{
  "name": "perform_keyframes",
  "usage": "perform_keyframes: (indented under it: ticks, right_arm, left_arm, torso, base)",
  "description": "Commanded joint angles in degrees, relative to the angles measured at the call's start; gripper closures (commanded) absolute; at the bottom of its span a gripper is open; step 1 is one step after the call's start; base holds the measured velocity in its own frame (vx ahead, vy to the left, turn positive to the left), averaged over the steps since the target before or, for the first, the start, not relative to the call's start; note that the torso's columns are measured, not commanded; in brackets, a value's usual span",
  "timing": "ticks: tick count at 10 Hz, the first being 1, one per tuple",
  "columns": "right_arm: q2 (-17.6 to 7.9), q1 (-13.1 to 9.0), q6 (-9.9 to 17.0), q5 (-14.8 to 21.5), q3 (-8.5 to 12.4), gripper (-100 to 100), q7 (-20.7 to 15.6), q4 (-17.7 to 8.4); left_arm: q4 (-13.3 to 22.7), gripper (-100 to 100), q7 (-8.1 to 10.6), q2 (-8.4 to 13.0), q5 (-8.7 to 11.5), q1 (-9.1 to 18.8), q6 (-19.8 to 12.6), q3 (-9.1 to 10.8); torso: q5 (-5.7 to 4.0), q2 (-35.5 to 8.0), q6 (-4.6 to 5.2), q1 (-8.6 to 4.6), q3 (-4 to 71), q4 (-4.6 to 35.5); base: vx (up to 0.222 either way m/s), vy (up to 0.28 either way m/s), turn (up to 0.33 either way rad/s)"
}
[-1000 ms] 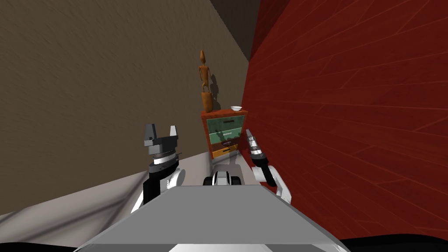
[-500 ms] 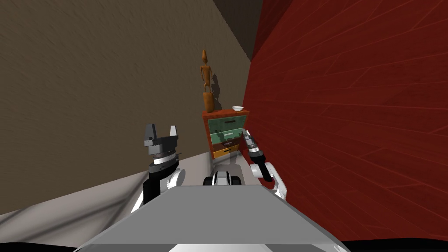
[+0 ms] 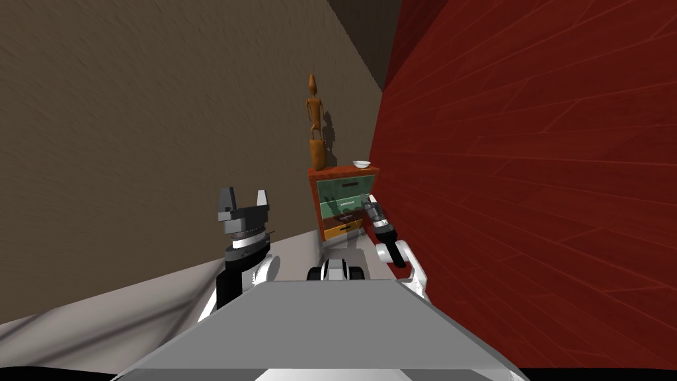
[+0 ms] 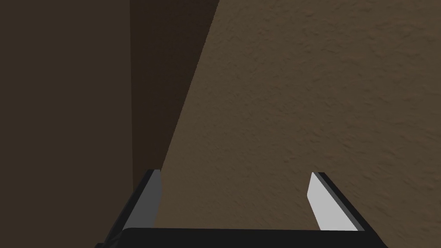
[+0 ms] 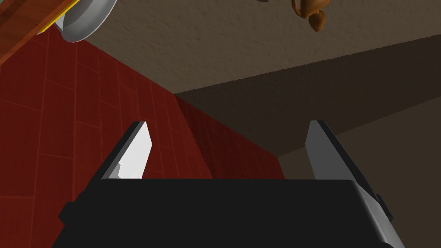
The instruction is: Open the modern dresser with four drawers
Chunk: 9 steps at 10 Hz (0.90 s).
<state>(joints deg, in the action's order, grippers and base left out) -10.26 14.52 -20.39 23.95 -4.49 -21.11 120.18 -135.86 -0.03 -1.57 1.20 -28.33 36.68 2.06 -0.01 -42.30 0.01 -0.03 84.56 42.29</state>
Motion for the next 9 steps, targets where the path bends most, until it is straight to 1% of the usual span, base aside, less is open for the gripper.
perform_keyframes:
  ticks: [1, 2, 3, 4, 5, 6, 7, 8, 9]
  right_arm:
    - [-0.2, -1.8, 0.2, 2.5, -0.3, -100, -3.8, -1.0]
    - [-0.5, -3.3, 0.4, 4.7, -0.4, -100, -5.8, -1.9]
    - [-0.5, -3.3, 0.4, 4.7, -0.4, -100, -6.7, -1.9]
    - [-0.7, -4.7, 0.7, 6.9, -0.6, -100, -8.7, -2.9]
    - [-0.7, -4.7, 0.7, 6.9, -0.6, -100, -9.5, -2.9]
    - [-1.0, -6.2, 1.0, 9.2, -0.7, -100, -11.7, -4.0]
    - [-1.0, -6.2, 1.0, 9.2, -0.7, -100, -12.3, -4.0]
    - [-1.3, -7.6, 1.3, 11.6, -0.8, -100, -14.5, -5.2]
    - [-1.3, -7.6, 1.3, 11.6, -0.8, -100, -15.0, -5.2]
  left_arm:
    - [0.0, 0, 0.00, 0.0, 0.0, 0.0, 0.0, 0.00]
    - [0.0, 0, 0.00, 0.0, 0.0, 0.0, 0.0, 0.00]
    - [0.0, 0, 0.00, 0.0, 0.0, 0.0, 0.0, 0.00]
    - [0.0, 0, 0.00, 0.0, 0.0, 0.0, 0.0, 0.00]
    - [0.0, 0, 0.00, 0.0, 0.0, 0.0, 0.0, 0.00]
    - [0.0, 0, 0.00, 0.0, 0.0, 0.0, 0.0, 0.00]
    - [0.0, 0, 0.00, 0.0, 0.0, 0.0, 0.0, 0.00]
    - [0.0, 0, 0.00, 0.0, 0.0, 0.0, 0.0, 0.00]
    - [0.0, 0, 0.00, 0.0, 0.0, 0.0, 0.0, 0.00]
  torso:
    - [0.01, 0.0, -0.01, 0.03, 0.0, 0.0]
    - [0.01, 0.0, 0.00, 0.02, 0.0, 0.0]
    - [0.01, 0.0, -0.01, 0.04, 0.0, 0.0]
    - [0.01, 0.0, 0.00, 0.01, 0.0, 0.0]
    - [0.00, 0.0, -0.01, 0.02, 0.0, 0.0]
    - [0.00, 0.0, 0.00, 0.01, 0.0, 0.0]
    - [0.01, 0.0, -0.01, 0.05, 0.0, 0.0]
    - [0.01, 0.0, 0.00, 0.04, 0.0, 0.0]
    - [0.01, 0.0, -0.01, 0.06, 0.0, 0.0]
  base:
    - [0.019, 0.034, 0.011]
    - [0.021, 0.040, 0.018]
    - [0.016, 0.033, 0.009]
    - [0.016, 0.032, 0.013]
    - [0.017, 0.029, 0.009]
    - [0.025, 0.038, 0.011]
    - [0.022, 0.039, 0.009]
    - [0.025, 0.045, 0.011]
    - [0.019, 0.037, 0.006]
